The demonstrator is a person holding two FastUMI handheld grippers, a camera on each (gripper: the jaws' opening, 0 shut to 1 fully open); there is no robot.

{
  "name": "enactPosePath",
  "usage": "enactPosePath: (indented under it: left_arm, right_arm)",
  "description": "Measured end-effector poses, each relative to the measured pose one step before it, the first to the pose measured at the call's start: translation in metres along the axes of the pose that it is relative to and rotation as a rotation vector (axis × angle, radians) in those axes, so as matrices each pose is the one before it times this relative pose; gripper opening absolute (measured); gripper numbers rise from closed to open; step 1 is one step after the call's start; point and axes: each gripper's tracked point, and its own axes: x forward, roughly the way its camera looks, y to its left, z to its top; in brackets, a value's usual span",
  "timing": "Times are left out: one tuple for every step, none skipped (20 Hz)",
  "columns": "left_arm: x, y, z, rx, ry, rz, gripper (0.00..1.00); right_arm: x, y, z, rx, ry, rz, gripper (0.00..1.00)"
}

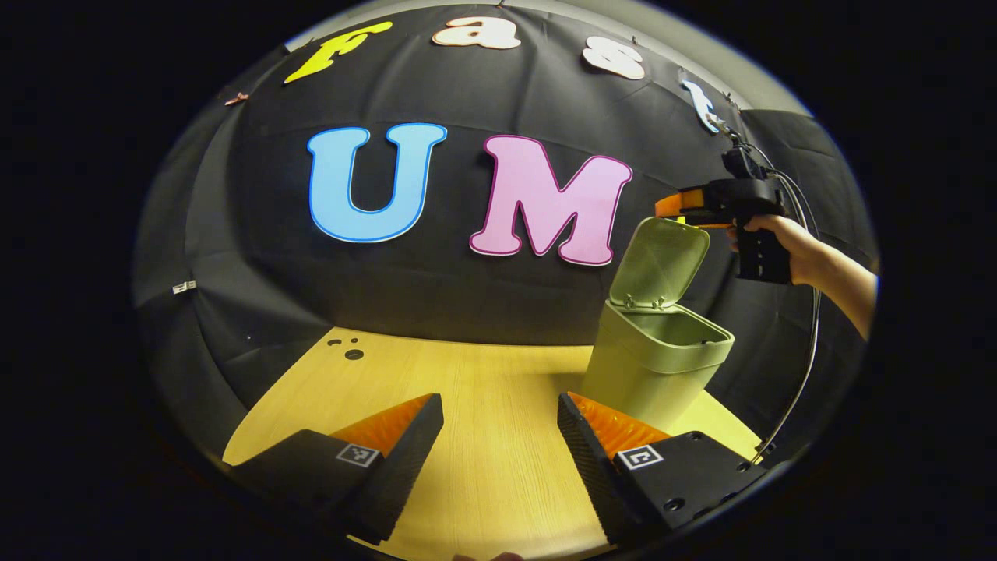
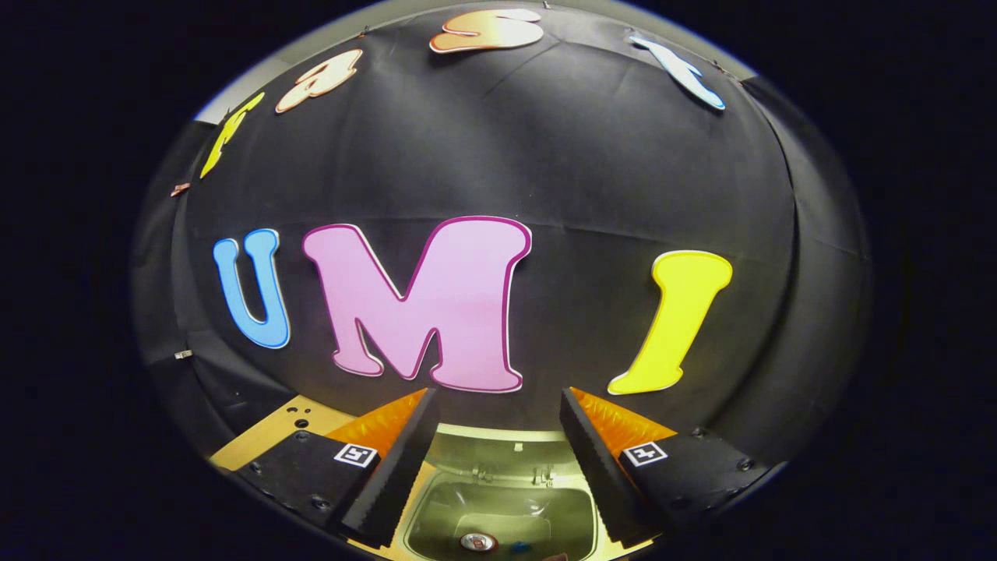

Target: Press the lid of the desktop garbage bin to open it, pick up the crumpled paper on the desktop and throw it into the bin, then pick up the pop can on the desktop and drop it into the bin, and finally close the garbage bin lid.

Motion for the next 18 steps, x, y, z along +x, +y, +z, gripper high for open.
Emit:
enactPosePath:
  left_arm:
    - [-0.00133,-0.00081,-0.00165,-0.00353,0.00305,-0.00348,0.95]
    - [-0.00062,-0.00243,-0.00234,-0.00138,0.00426,-0.00428,0.95]
    - [-0.00052,-0.00078,-0.00206,0.00099,0.0055,-0.00205,0.95]
    - [-0.00038,-0.00062,-0.00146,0.00127,0.00388,-0.00185,0.95]
    - [-0.00126,-0.00154,-0.00145,-0.00016,0.00345,-0.00376,0.95]
    - [0.0001,-0.00139,-0.00216,-0.00146,0.00389,-0.00399,0.95]
    - [-0.00049,-0.0006,-0.00124,-0.00136,0.00429,-0.00357,0.95]
    - [0.0,-0.00128,-0.00227,-0.00093,0.00466,-0.00212,0.95]
    - [0.00109,-0.00112,-0.00157,-0.00068,0.0054,-0.00205,0.95]
    - [0.00218,-0.00084,-0.00052,-0.00066,0.00293,-0.00234,0.95]
    - [0.00156,-0.00154,0.00079,0.00032,0.00246,-0.00171,0.95]
    - [0.00045,-0.00047,-0.00059,0.00138,0.00175,-0.00161,0.95]
    - [-0.00018,-0.00114,0.00071,0.00219,0.0006,-0.00178,0.95]
    - [0.00012,-0.00046,0.00012,0.00331,0.00072,-0.00023,0.95]
    - [0.00074,-0.00071,0.00055,0.00303,0.00092,-0.00077,0.95]
    - [-0.00007,-0.0005,-0.00035,0.00247,0.00138,-0.00009,0.95]
    - [0.00048,-0.00056,0.00025,0.00179,0.00143,-0.00036,0.95]
    - [0.00055,-0.00071,-0.00036,0.00187,0.00112,0.00029,0.95]
  right_arm:
    - [-0.00887,-0.00014,-0.00633,0.00758,0.00126,0.00095,0.98]
    - [-0.00813,0.00162,-0.0068,0.01026,-0.00029,-0.00016,0.98]
    - [-0.00645,0.0005,-0.00661,0.00957,-0.0006,-0.00035,0.98]
    - [-0.00663,0.00072,-0.00704,0.00012,-0.00149,-0.00093,0.98]
    - [-0.00173,-0.00131,-0.00301,-0.00286,-0.00264,0.00131,0.98]
    - [-0.00534,0.00114,-0.00783,-0.00565,0.00519,0.00011,0.98]
    - [-0.00367,0.0004,-0.00778,-0.00501,0.00799,0.0007,0.98]
    - [-0.00383,0.00057,-0.00919,-0.00501,0.01407,-0.00101,0.98]
    - [-0.00196,0.00061,-0.01105,-0.00354,0.02491,0.00087,0.98]
    - [-0.00196,0.00021,-0.01029,-0.00042,0.02065,-0.00145,0.98]
    - [-0.00536,0.00205,-0.0102,-0.00043,0.0159,0.00164,0.98]
    - [-0.00065,0.00072,-0.00568,-0.00163,0.0108,0.00156,0.98]
    - [0.00054,-0.00046,-0.00585,-0.00165,0.01146,-0.00069,0.98]
    - [0.00034,0.00038,-0.00559,-0.002,0.01025,0.00102,0.98]
    - [0.00023,0.00018,-0.00667,-0.00161,0.01272,-0.00154,0.98]
    - [0.00088,0.00019,-0.00814,-0.0006,0.01479,0.00065,0.98]
    - [0.0006,0.00025,-0.00856,-0.001,0.01562,-0.0014,0.98]
    - [0.00071,0.00073,-0.00821,-0.00116,0.01523,0.00041,0.98]
